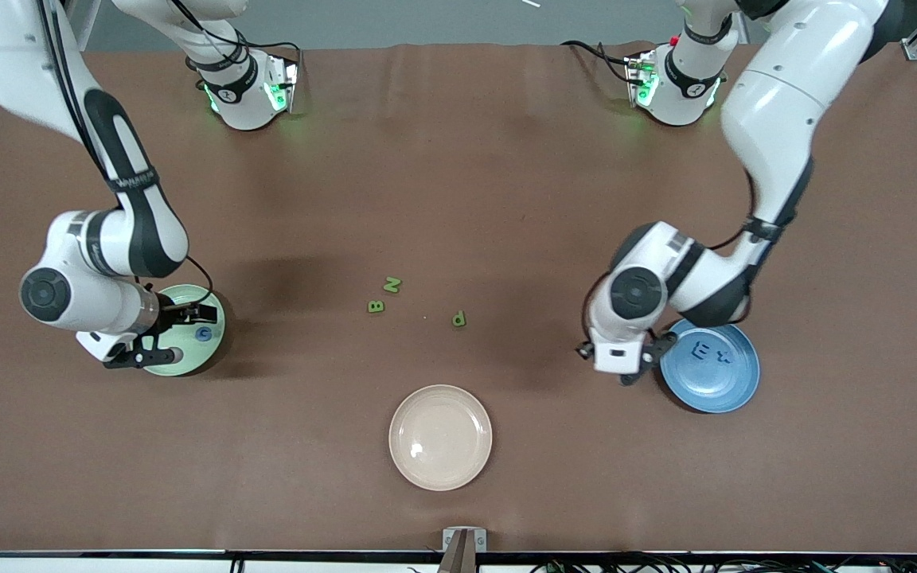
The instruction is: Sort upper and lower case letters into plates
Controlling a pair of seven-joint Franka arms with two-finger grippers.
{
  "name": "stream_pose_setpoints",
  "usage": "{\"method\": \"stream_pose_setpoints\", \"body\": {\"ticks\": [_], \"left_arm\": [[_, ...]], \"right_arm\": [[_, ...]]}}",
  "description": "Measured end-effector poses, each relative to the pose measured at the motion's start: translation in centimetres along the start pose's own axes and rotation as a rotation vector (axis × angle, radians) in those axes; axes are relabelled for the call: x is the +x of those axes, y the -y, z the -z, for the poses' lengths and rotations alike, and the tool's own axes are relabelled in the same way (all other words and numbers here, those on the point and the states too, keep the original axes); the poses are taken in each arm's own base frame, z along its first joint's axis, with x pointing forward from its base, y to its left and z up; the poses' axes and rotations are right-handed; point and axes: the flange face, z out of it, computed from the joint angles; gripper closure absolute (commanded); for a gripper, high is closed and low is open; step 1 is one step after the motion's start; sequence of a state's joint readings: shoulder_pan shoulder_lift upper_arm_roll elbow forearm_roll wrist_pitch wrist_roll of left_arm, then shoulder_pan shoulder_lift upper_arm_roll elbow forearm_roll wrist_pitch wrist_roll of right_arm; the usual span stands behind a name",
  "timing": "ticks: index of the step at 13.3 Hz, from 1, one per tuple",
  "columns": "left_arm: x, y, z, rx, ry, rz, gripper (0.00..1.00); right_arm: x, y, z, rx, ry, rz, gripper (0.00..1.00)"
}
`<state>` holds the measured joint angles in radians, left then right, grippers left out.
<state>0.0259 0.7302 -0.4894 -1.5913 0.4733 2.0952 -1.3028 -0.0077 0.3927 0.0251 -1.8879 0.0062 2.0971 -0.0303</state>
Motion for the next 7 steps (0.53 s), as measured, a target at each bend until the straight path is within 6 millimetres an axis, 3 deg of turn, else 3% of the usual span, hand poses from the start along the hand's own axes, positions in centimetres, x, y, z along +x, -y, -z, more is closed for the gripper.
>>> {"method": "stream_pose_setpoints", "body": {"ticks": [2,3,5,6,7], "left_arm": [[4.5,3.0,-0.6,0.025,-0.029,-0.029,0.99],[6.1,4.2,-0.9,0.033,-0.037,-0.043,0.98],[7.9,5.6,-1.2,0.042,-0.043,-0.076,0.93],[8.7,6.3,-1.3,0.046,-0.040,-0.090,0.85],[9.3,7.0,-1.6,0.051,-0.034,-0.099,0.70]], "right_arm": [[-1.5,5.7,4.4,-0.018,0.016,-0.083,0.00],[-2.3,9.1,5.1,-0.029,0.020,-0.118,0.00],[-3.4,15.8,4.4,-0.052,0.018,-0.170,0.00],[-4.0,19.1,3.8,-0.057,0.004,-0.184,0.00],[-4.6,22.4,3.1,-0.058,-0.017,-0.190,0.00]]}}
